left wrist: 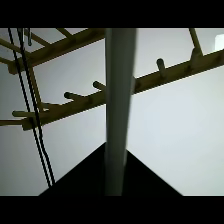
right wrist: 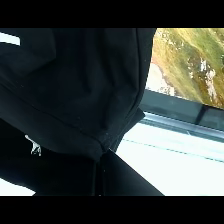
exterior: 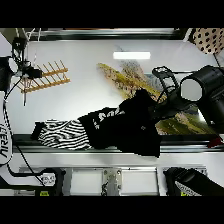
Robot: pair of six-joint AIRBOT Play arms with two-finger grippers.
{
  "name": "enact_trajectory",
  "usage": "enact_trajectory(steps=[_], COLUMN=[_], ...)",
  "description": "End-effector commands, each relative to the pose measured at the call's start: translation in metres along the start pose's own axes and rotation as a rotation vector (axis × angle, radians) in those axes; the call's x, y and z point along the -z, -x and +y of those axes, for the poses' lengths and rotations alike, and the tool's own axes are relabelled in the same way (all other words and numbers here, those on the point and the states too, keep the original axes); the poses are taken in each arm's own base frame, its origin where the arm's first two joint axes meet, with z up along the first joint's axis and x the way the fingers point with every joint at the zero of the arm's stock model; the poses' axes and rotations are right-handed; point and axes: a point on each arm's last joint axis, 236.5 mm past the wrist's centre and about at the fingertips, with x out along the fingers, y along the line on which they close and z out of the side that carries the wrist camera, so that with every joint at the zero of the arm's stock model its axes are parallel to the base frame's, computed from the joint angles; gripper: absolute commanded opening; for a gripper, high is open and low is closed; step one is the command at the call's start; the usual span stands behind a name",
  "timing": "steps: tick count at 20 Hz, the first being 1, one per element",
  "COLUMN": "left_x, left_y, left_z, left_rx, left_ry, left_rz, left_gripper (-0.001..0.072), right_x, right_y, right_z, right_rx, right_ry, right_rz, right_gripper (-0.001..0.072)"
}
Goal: Fold the clothes and pants, and hang the long-sleeved shirts on hangers.
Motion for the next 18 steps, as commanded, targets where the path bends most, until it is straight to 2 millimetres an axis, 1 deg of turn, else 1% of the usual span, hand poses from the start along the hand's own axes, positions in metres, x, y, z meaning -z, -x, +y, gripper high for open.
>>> enact_trajectory(steps=[1, 3, 4, 5, 6, 7, 10, 13, 16, 18], left_x=[-0.004, 0.002, 0.008, 0.017, 0.029, 0.039, 0.058, 0.091, 0.104, 0.12], left_y=[0.048, 0.083, 0.106, 0.126, 0.146, 0.158, 0.171, 0.189, 0.201, 0.21], left_z=[-0.043, -0.09, -0.114, -0.134, -0.147, -0.15, -0.144, -0.151, -0.161, -0.173], left_rx=[0.113, 0.322, 0.45, 0.57, 0.672, 0.722, 0.758, 0.877, 0.907, 0.935], left_ry=[-0.273, -0.45, -0.521, -0.582, -0.633, -0.653, -0.661, -0.79, -0.819, -0.878], left_rz=[-0.012, -0.059, -0.088, -0.11, -0.118, -0.101, -0.044, 0.033, 0.048, 0.04], left_gripper=[0.0017, 0.0017, 0.0017, 0.0017, 0.0017, 0.0017, 0.0016, 0.0016, 0.0016, 0.0015], right_x=[0.0, 0.0, 0.0, 0.0, 0.0, 0.0, 0.0, 0.0, 0.0, 0.0], right_y=[0.0, 0.0, 0.0, 0.0, 0.0, 0.0, 0.0, 0.0, 0.0, 0.0], right_z=[0.0, 0.0, 0.0, 0.0, 0.0, 0.0, 0.0, 0.0, 0.0, 0.0], right_rx=[0.0, 0.0, 0.0, 0.0, 0.0, 0.0, 0.0, 0.0, 0.0, 0.0], right_ry=[0.0, 0.0, 0.0, 0.0, 0.0, 0.0, 0.0, 0.0, 0.0, 0.0], right_rz=[0.0, 0.0, 0.0, 0.0, 0.0, 0.0, 0.0, 0.0, 0.0, 0.0], right_gripper=[0.002, 0.002, 0.002, 0.002, 0.002, 0.0019, 0.002, 0.002, 0.002, 0.002])
